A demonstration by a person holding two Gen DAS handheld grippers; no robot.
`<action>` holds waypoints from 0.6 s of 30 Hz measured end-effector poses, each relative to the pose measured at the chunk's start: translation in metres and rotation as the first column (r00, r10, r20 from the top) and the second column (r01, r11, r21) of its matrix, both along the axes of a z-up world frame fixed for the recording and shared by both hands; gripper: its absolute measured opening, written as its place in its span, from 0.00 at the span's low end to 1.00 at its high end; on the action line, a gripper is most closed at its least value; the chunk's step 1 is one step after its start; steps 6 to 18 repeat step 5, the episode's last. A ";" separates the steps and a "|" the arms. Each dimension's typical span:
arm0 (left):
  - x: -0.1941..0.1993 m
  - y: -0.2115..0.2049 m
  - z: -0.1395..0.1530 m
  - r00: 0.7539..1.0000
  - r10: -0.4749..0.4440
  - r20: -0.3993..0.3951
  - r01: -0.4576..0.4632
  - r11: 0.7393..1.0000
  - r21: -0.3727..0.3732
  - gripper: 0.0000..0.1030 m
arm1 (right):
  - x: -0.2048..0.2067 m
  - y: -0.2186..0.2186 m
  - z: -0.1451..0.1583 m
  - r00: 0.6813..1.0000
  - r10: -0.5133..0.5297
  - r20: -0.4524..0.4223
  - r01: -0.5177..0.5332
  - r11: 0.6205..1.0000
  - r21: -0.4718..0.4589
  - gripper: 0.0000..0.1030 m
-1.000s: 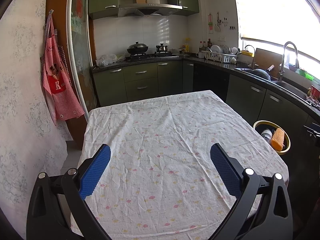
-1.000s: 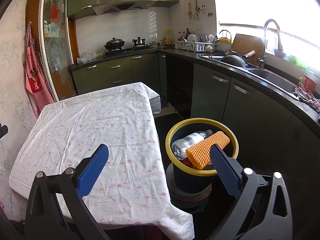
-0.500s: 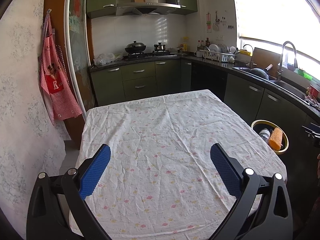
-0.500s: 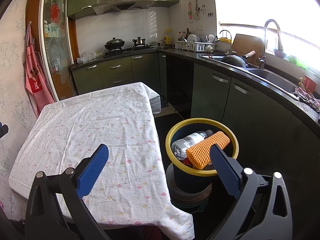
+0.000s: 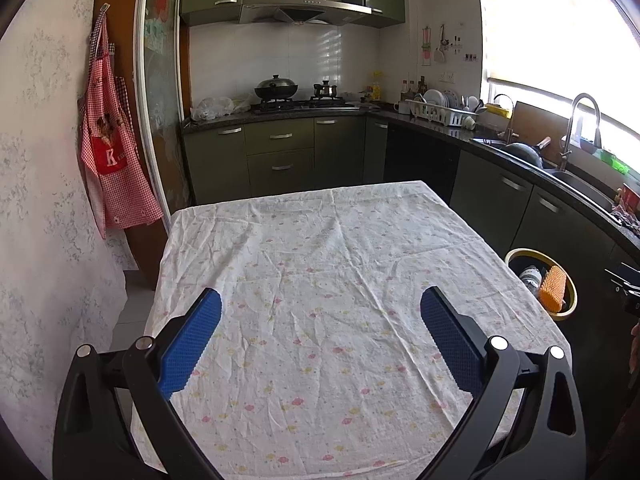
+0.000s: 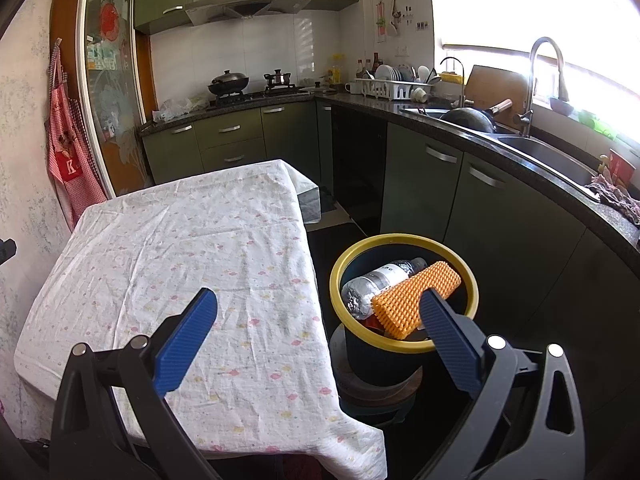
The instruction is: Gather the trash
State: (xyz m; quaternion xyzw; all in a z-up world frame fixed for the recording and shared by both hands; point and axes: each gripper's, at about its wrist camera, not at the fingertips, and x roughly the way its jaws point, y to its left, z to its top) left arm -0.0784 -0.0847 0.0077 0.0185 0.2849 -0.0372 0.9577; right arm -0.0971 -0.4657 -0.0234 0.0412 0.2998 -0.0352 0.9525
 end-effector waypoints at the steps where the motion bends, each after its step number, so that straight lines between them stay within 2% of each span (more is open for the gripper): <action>1: 0.006 0.001 -0.002 1.000 0.001 -0.011 -0.001 1.000 0.007 0.95 | 0.004 0.002 0.001 1.000 0.009 -0.004 -0.009 1.000 -0.011 0.94; 5: 0.046 0.016 -0.016 0.996 0.002 -0.085 -0.002 1.000 0.004 0.95 | 0.042 0.015 0.006 0.996 0.080 -0.033 -0.082 0.995 -0.049 0.94; 18: 0.046 0.016 -0.016 0.996 0.002 -0.085 -0.002 1.000 0.004 0.95 | 0.042 0.015 0.006 0.996 0.080 -0.033 -0.082 0.995 -0.049 0.94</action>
